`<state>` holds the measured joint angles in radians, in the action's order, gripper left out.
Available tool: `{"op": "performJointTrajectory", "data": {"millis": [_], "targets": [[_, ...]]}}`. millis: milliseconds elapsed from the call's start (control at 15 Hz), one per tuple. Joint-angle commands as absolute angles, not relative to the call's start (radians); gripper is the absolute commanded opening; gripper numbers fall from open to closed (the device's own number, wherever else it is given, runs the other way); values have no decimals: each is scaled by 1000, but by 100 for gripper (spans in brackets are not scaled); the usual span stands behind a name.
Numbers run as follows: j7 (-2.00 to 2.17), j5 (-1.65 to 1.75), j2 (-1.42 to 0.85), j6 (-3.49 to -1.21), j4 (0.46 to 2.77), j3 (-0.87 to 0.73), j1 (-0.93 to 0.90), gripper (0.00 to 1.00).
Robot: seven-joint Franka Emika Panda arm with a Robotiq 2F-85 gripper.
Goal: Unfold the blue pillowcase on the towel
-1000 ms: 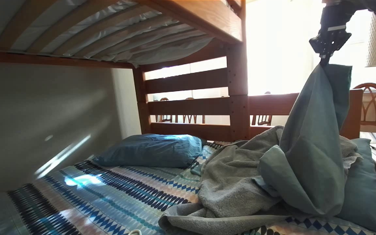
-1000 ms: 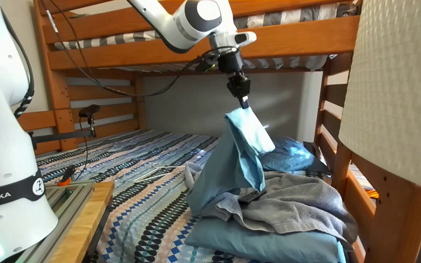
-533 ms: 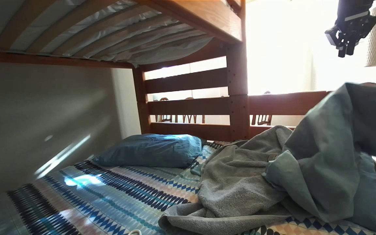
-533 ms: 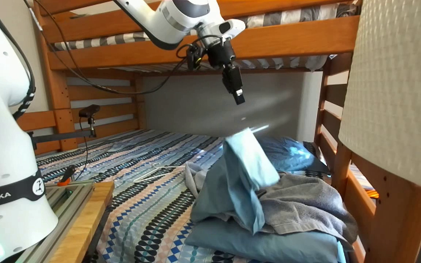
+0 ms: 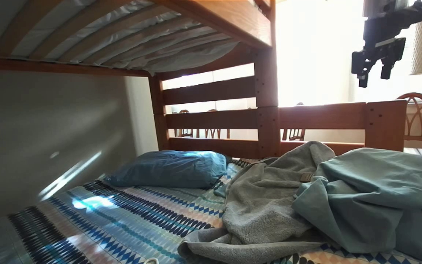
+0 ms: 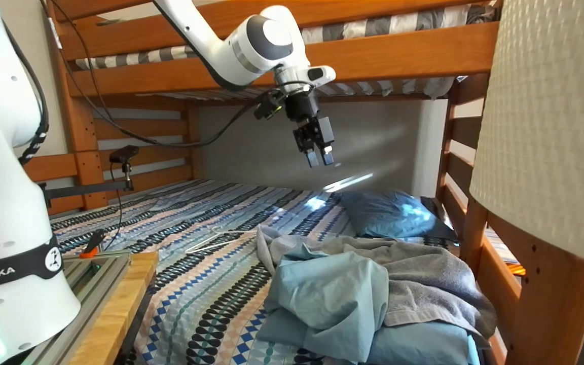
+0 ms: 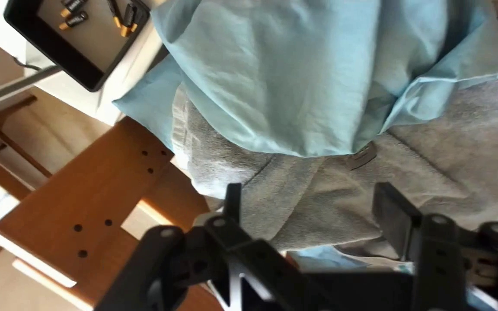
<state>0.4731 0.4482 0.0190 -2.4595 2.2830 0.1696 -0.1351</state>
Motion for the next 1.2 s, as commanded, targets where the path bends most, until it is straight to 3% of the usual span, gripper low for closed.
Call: {"op": "performJointTrajectory", "data": {"millis": [0, 333, 733, 1133], "targets": [[290, 371, -116, -2556, 2229, 178, -158, 100], [-16, 182, -359, -2631, 2112, 218, -171, 100], [-377, -17, -625, -2507, 1907, 333, -91, 100], [-374, -33, -825, -2440, 1689, 305, -93, 100]]}}
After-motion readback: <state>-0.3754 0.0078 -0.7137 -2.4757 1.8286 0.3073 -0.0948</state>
